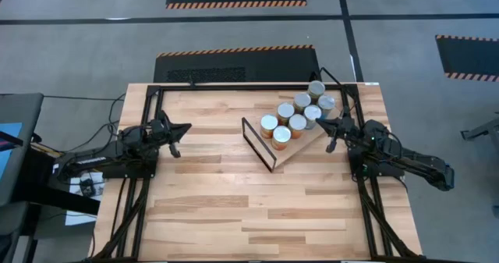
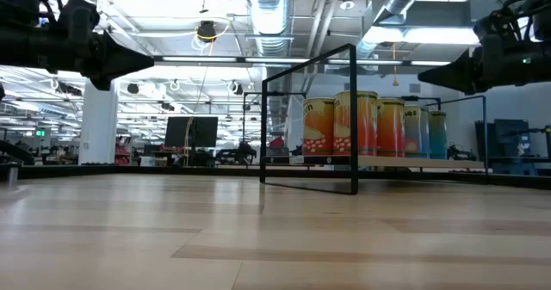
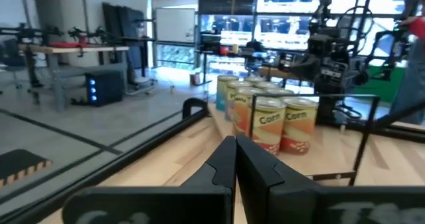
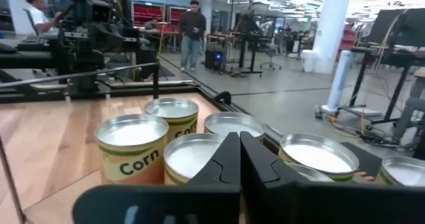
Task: Pick and place cans onto a shelf
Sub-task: Return to Home Position
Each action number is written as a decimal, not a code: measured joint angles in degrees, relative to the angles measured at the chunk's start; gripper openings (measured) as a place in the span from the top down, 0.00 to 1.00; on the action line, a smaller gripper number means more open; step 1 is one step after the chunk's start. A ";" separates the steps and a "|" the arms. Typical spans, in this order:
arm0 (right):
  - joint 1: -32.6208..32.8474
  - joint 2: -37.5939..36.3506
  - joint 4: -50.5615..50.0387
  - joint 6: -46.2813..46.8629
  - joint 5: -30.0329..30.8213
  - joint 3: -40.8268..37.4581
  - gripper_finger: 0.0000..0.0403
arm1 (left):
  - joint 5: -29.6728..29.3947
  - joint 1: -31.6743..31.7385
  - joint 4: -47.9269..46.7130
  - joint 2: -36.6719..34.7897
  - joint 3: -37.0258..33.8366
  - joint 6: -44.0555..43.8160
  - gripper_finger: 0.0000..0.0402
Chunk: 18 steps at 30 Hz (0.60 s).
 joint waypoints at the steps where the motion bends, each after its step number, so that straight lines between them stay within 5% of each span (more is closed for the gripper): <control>1: 0.00 0.00 -0.02 -0.04 0.21 0.00 0.97 | -0.62 -0.17 0.03 0.04 -0.03 0.04 1.00; 18: 0.00 0.32 -0.20 -4.48 1.50 -0.04 0.92 | 0.86 -0.20 0.01 0.21 -0.04 3.39 1.00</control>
